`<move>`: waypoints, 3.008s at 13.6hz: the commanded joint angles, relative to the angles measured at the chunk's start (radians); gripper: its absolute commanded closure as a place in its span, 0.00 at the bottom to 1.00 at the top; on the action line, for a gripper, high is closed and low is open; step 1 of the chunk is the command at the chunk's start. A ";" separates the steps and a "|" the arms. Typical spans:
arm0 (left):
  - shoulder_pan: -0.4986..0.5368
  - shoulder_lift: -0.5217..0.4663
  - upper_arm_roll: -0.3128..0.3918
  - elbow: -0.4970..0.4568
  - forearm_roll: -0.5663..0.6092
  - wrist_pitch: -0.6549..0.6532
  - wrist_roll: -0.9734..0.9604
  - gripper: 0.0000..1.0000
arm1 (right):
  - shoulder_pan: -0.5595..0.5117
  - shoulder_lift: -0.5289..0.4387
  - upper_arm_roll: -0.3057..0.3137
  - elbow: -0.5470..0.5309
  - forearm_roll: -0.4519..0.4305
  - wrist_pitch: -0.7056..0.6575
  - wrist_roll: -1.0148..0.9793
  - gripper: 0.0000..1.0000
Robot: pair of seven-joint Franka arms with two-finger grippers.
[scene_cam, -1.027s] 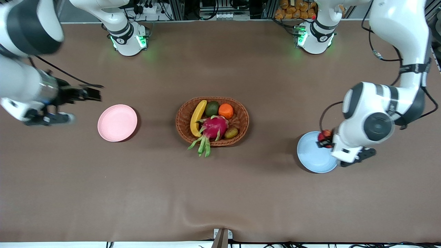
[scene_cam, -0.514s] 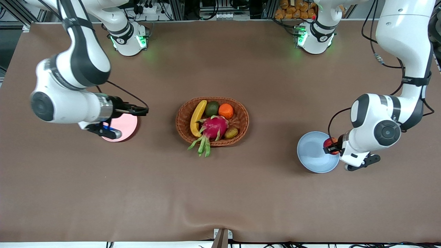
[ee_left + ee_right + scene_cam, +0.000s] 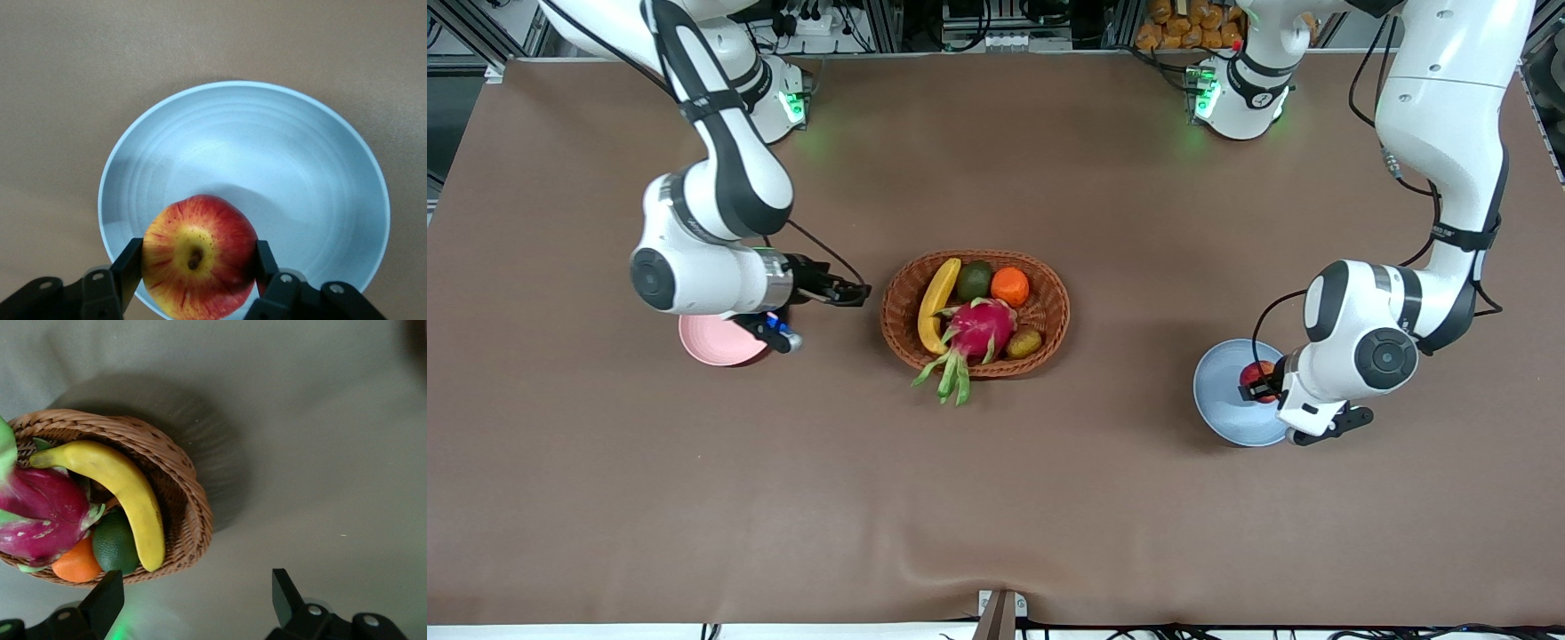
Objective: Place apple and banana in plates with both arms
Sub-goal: 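Open the left gripper on the apple while the right gripper reaches the banana, then grasp the yellow banana with the right gripper while the left gripper withdraws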
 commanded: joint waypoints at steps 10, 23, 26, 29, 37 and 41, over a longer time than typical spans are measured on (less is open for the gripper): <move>-0.002 -0.120 -0.049 0.017 0.003 -0.085 -0.008 0.00 | 0.184 0.129 -0.005 -0.048 0.124 0.351 0.097 0.29; 0.002 -0.311 -0.123 0.151 0.005 -0.351 0.004 0.00 | 0.264 0.184 -0.006 -0.050 0.178 0.460 0.097 0.45; 0.002 -0.361 -0.123 0.187 0.005 -0.412 0.005 0.00 | 0.266 0.184 -0.006 -0.048 0.178 0.462 0.097 0.58; 0.001 -0.368 -0.131 0.270 0.006 -0.521 0.005 0.00 | 0.257 0.182 -0.006 -0.042 0.178 0.454 0.095 0.88; 0.002 -0.490 -0.132 0.284 0.003 -0.622 0.005 0.00 | 0.202 0.118 -0.017 0.030 0.167 0.198 0.115 1.00; 0.002 -0.513 -0.132 0.284 0.003 -0.662 0.005 0.00 | 0.192 0.098 -0.081 0.120 0.109 -0.024 0.120 1.00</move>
